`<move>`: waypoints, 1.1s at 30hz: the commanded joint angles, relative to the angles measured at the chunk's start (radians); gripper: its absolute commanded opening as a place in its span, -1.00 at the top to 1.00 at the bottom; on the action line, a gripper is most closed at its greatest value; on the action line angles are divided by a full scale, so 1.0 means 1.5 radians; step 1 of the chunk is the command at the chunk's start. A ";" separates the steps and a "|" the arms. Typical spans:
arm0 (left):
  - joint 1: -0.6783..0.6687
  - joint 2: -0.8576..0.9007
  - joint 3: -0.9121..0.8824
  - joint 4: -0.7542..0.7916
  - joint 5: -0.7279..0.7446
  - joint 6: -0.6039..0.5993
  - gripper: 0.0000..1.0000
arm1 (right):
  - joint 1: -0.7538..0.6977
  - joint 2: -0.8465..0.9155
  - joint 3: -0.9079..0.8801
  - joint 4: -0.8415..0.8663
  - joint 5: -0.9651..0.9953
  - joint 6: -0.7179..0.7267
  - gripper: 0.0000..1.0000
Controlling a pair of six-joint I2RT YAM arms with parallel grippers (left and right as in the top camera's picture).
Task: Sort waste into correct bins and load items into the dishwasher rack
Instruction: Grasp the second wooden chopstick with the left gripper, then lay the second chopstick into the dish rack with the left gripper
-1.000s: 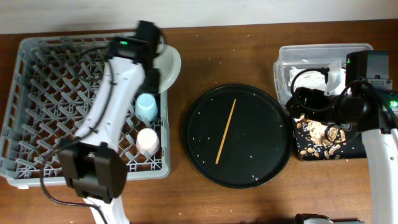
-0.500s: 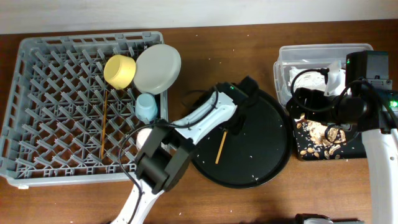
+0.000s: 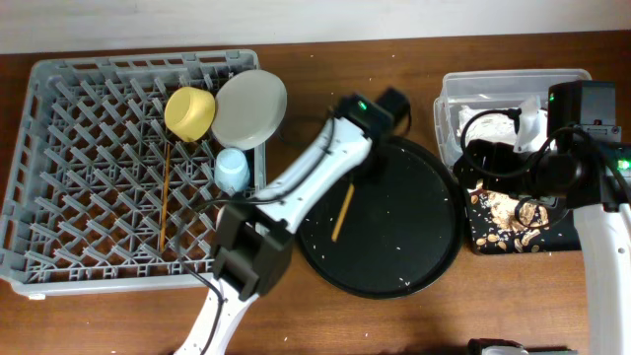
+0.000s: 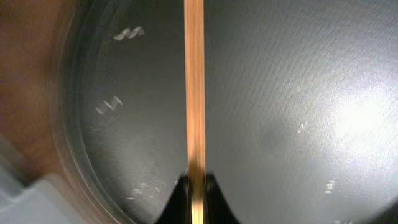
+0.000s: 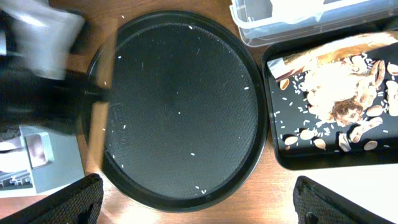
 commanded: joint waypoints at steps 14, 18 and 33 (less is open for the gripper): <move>0.424 -0.165 -0.052 -0.161 -0.135 0.049 0.99 | 0.004 -0.002 -0.002 0.010 0.002 -0.009 -0.97; 0.458 -0.165 -0.112 -0.104 -0.170 0.075 0.99 | 0.004 -0.002 -0.002 0.012 0.002 -0.009 -0.97; 0.519 -0.167 -0.252 -0.031 -0.113 0.185 -0.99 | 0.004 -0.002 -0.002 0.025 0.002 -0.010 -0.97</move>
